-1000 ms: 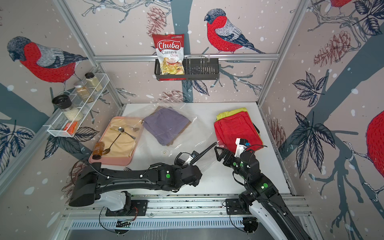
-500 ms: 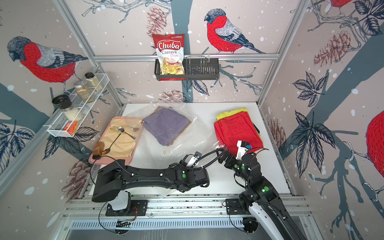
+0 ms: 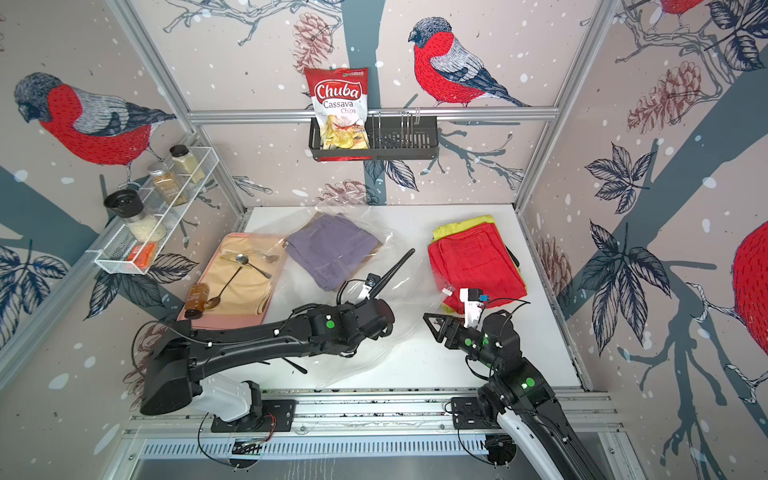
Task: Take the trousers out of the vacuum bag
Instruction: Open the vacuum bag at the center of the board.
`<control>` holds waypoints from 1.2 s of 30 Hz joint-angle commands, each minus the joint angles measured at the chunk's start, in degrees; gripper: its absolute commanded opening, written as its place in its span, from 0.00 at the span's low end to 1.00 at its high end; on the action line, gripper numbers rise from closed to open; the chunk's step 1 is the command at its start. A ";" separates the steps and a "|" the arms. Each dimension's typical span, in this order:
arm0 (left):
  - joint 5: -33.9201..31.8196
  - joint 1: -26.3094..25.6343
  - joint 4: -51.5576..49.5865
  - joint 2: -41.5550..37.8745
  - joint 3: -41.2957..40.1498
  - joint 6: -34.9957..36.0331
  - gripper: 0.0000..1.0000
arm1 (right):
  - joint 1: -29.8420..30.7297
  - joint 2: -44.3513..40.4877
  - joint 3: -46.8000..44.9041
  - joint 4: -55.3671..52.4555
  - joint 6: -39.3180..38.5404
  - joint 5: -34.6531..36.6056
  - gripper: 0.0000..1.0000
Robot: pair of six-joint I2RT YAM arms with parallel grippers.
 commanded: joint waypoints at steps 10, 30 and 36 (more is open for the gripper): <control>5.98 3.87 7.37 -2.84 2.54 4.23 0.00 | 22.74 15.22 -0.18 22.09 1.76 14.38 0.43; 11.14 12.10 8.72 -6.73 4.05 5.12 0.00 | 36.21 51.55 6.85 43.39 -2.47 24.52 0.32; 11.72 12.64 8.87 -8.88 5.27 6.29 0.00 | 33.98 60.39 9.04 46.51 2.59 22.55 0.32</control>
